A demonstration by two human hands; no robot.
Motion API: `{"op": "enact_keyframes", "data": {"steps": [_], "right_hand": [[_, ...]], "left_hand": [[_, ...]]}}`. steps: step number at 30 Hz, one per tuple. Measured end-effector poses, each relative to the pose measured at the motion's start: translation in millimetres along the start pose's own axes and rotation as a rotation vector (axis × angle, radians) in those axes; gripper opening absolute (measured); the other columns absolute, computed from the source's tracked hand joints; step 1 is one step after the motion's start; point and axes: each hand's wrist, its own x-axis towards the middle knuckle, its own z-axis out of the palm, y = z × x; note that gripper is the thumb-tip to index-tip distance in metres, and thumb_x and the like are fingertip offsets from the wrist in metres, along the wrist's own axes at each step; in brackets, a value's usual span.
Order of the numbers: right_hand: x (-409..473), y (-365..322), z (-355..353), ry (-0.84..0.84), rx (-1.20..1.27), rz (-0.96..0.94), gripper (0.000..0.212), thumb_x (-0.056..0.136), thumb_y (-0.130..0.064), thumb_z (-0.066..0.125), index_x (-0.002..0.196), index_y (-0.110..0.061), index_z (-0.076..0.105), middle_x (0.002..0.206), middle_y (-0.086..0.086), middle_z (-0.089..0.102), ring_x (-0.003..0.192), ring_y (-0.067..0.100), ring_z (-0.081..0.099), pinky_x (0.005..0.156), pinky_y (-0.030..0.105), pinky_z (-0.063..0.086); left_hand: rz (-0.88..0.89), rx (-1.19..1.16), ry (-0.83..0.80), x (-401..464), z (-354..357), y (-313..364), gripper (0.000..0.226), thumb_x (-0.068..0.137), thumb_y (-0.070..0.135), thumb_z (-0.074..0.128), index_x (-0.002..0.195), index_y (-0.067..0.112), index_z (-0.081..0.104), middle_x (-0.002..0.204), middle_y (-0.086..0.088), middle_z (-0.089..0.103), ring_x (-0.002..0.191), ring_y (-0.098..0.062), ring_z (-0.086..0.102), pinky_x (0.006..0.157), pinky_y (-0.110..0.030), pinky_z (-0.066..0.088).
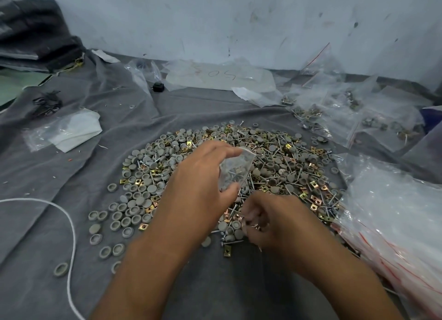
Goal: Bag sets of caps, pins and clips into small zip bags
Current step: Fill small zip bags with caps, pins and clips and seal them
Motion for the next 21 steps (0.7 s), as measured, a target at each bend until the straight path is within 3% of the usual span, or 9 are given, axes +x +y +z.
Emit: {"op": "enact_keyframes", "data": {"steps": [3, 6, 8, 12, 15, 16, 19, 21], "right_hand": [[1.7, -3.6, -13.4, 0.384, 0.222, -0.151, 0.016, 0.087, -0.023, 0.074, 0.096, -0.032, 0.063, 0.086, -0.02, 0.064, 0.081, -0.004, 0.063, 0.064, 0.007, 0.047], [6.3, -11.2, -19.8, 0.718, 0.236, -0.338, 0.017, 0.091, -0.021, 0.073, 0.105, -0.027, 0.064, 0.096, -0.014, 0.066, 0.083, 0.004, 0.063, 0.071, 0.009, 0.043], [10.0, -12.5, -16.6, 0.782, 0.194, -0.407, 0.015, 0.091, -0.018, 0.076, 0.104, -0.018, 0.069, 0.1, -0.007, 0.067, 0.086, 0.006, 0.061, 0.077, 0.01, 0.041], [15.8, -10.7, -11.4, 0.719, 0.158, -0.33, 0.019, 0.087, -0.023, 0.079, 0.103, -0.015, 0.074, 0.101, -0.01, 0.067, 0.091, 0.004, 0.059, 0.081, 0.01, 0.04], [15.5, -2.3, -15.7, 0.709, 0.179, -0.283, 0.01, 0.088, -0.023, 0.076, 0.098, -0.024, 0.071, 0.093, -0.016, 0.065, 0.082, -0.004, 0.058, 0.073, 0.004, 0.039], [14.7, 3.2, -18.4, 0.637, 0.179, -0.243, 0.012, 0.088, -0.025, 0.076, 0.097, -0.029, 0.07, 0.093, -0.02, 0.063, 0.081, -0.004, 0.059, 0.07, 0.004, 0.041], [13.5, 21.6, -20.8, 0.079, 0.068, -0.049, 0.029, 0.084, -0.028, 0.081, 0.092, -0.049, 0.063, 0.093, -0.025, 0.06, 0.086, -0.003, 0.059, 0.068, 0.011, 0.047], [12.8, 28.4, -16.3, -0.174, -0.086, -0.027, 0.026, 0.084, -0.029, 0.082, 0.097, -0.046, 0.067, 0.095, -0.021, 0.057, 0.086, -0.001, 0.055, 0.075, 0.017, 0.047]], "left_hand": [[-0.005, -0.004, -0.012, -0.7, -0.1, 0.2, 0.056, 0.078, 0.034, 0.072, 0.132, 0.038, 0.056, 0.121, 0.026, 0.051, 0.088, 0.013, 0.047, 0.078, -0.006, 0.039], [0.009, -0.003, -0.014, -0.5, 0.7, 0.6, 0.054, 0.079, 0.035, 0.073, 0.131, 0.036, 0.057, 0.12, 0.026, 0.051, 0.087, 0.015, 0.046, 0.075, -0.004, 0.037], [0.015, -0.004, -0.021, -0.6, 1.5, 1.2, 0.052, 0.08, 0.036, 0.073, 0.13, 0.036, 0.057, 0.119, 0.026, 0.051, 0.088, 0.014, 0.045, 0.074, -0.005, 0.037], [0.014, -0.011, -0.019, -0.6, 2.4, 1.0, 0.052, 0.08, 0.036, 0.074, 0.13, 0.037, 0.057, 0.119, 0.027, 0.05, 0.088, 0.014, 0.046, 0.076, -0.009, 0.036], [0.003, -0.004, -0.009, -0.4, 0.8, 0.3, 0.056, 0.078, 0.033, 0.077, 0.13, 0.037, 0.057, 0.116, 0.028, 0.05, 0.09, 0.016, 0.045, 0.074, -0.006, 0.036], [0.0, -0.003, -0.008, -0.5, 0.5, 0.0, 0.057, 0.078, 0.032, 0.077, 0.131, 0.037, 0.056, 0.116, 0.029, 0.05, 0.09, 0.017, 0.045, 0.074, -0.006, 0.035], [0.0, -0.002, -0.008, -0.8, 0.3, -0.5, 0.057, 0.078, 0.03, 0.078, 0.131, 0.038, 0.056, 0.116, 0.03, 0.049, 0.09, 0.019, 0.044, 0.073, -0.004, 0.035], [0.0, -0.001, -0.011, -0.7, 0.5, -0.7, 0.057, 0.079, 0.031, 0.078, 0.131, 0.038, 0.056, 0.117, 0.029, 0.049, 0.09, 0.019, 0.045, 0.073, -0.002, 0.035]]}}
